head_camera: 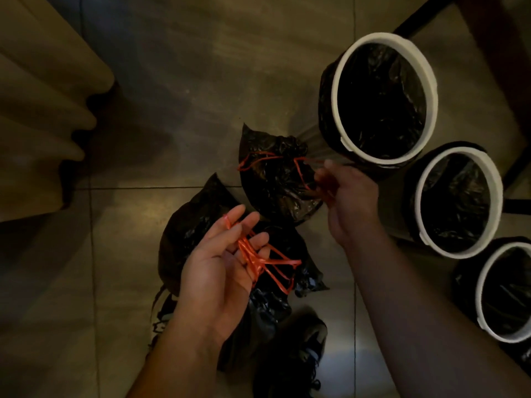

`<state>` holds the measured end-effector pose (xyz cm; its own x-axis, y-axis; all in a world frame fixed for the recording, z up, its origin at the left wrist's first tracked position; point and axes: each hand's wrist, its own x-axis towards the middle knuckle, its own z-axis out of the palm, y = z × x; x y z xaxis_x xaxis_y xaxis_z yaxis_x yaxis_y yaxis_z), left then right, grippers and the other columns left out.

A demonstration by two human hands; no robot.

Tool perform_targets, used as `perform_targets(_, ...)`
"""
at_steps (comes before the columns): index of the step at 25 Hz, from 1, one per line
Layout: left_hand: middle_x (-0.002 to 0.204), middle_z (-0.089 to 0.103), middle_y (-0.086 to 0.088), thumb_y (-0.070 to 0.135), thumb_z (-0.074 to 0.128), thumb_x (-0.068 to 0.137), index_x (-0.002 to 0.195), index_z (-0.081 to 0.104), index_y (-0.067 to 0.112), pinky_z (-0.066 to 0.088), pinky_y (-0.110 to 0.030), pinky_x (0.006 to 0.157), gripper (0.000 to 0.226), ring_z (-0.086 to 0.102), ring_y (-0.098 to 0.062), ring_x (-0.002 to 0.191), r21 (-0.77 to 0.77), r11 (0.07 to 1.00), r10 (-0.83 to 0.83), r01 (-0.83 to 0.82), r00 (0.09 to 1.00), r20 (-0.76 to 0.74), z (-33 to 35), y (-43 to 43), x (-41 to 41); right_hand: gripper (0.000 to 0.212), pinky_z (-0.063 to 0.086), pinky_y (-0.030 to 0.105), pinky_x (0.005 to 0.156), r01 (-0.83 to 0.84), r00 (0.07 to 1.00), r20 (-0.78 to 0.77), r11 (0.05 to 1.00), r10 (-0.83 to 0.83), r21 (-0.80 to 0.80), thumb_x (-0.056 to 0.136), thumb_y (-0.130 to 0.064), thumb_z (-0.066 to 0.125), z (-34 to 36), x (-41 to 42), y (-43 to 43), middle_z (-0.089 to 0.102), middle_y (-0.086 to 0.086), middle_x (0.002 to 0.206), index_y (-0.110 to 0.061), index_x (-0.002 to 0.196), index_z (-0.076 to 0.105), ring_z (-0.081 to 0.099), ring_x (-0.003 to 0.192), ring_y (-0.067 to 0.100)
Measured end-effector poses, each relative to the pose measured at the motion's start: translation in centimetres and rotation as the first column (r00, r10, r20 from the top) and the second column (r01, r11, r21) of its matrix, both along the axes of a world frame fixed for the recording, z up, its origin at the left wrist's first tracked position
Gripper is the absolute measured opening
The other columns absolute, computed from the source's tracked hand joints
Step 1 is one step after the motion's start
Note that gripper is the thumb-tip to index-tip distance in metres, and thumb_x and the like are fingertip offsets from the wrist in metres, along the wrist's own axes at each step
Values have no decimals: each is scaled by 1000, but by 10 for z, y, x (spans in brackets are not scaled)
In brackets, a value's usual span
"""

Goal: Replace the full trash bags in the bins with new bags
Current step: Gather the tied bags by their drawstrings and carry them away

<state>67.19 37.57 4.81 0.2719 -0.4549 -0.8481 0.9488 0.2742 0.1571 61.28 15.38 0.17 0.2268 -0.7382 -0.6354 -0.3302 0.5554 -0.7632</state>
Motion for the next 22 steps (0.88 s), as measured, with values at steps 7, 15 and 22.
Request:
perform_targets(7, 126, 73, -16, 49, 56, 98, 134, 70, 11, 62, -38, 80, 54, 74, -26, 92, -30, 998, 55, -57, 997, -58, -2, 8, 7, 8, 52, 24, 49, -458, 887, 4, 881, 462, -115, 103, -15, 63, -9, 91, 32, 72, 5, 75, -13, 108, 69, 67, 53, 11)
perform_targets(15, 127, 73, -16, 62, 58, 93, 131, 72, 12, 62, -39, 78, 65, 75, -27, 91, -40, 993, 106, -108, 993, -56, -11, 18, 15, 32, 50, 40, 77, -897, -433, -844, -248, 317, 367, 94, -16, 62, -94, 117, 33, 68, 5, 128, -24, 125, 67, 66, 116, 31)
perform_targets(22, 130, 72, -16, 63, 56, 93, 136, 69, 13, 61, -38, 80, 67, 75, -27, 95, -33, 997, 68, -69, 997, -22, -9, 23, 15, 35, 53, 36, 82, -997, -13, -856, 62, 517, 52, 103, -33, 46, -80, 90, 33, 74, 16, 109, -12, 103, 74, 71, 104, 35)
